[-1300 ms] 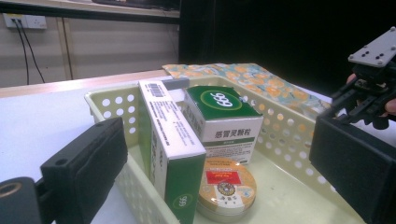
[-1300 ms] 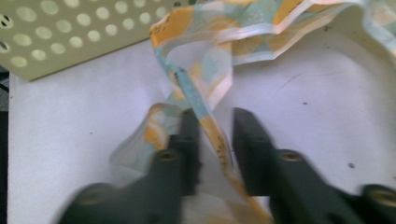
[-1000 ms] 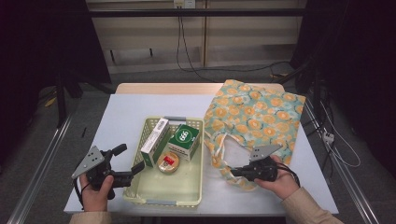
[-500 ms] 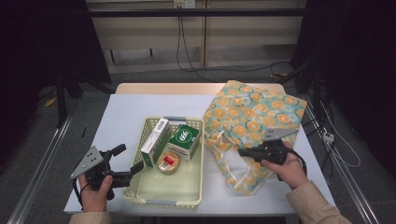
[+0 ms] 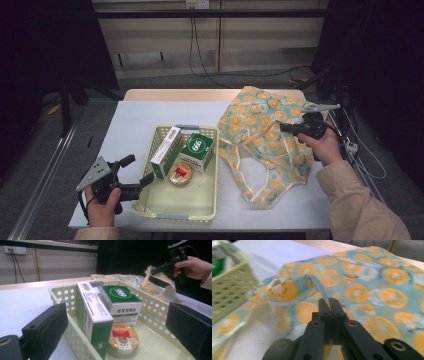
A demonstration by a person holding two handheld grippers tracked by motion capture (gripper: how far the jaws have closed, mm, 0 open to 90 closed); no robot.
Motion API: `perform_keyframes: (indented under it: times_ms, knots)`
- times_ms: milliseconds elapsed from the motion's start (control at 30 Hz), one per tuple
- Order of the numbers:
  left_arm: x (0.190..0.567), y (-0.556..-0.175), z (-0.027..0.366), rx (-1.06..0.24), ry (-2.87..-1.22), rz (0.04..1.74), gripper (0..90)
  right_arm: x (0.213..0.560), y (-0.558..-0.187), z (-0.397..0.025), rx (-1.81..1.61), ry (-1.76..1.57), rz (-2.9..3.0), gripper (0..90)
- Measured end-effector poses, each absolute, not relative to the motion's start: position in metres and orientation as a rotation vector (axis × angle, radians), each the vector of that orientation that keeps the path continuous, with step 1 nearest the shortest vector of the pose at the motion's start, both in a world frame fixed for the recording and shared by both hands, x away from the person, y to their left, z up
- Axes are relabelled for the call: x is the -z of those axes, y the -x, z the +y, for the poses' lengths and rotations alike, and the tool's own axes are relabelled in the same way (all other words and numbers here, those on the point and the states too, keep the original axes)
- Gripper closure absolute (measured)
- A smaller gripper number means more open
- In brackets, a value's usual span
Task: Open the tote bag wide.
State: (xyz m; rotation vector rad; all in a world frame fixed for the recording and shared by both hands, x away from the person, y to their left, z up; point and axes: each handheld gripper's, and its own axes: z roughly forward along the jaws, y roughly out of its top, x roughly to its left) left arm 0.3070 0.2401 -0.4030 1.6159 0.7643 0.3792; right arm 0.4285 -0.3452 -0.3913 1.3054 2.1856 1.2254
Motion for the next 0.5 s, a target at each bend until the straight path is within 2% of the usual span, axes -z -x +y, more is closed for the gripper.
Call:
perform_keyframes:
  times_ms: [367,433,500]
  knots:
    - [0.406,-0.309,0.24,-0.365,-1.612,0.767,4.0,0.435,-0.455,-0.372,-1.068,-1.487,2.165,89.0]
    - [0.406,-0.309,0.24,-0.366,-1.615,0.768,4.0,0.438,-0.455,-0.372,-1.018,-1.484,2.181,82.8]
    - [0.406,-0.309,0.24,-0.364,-1.616,0.767,4.0,0.44,-0.456,-0.37,-1.008,-1.48,2.196,70.4]
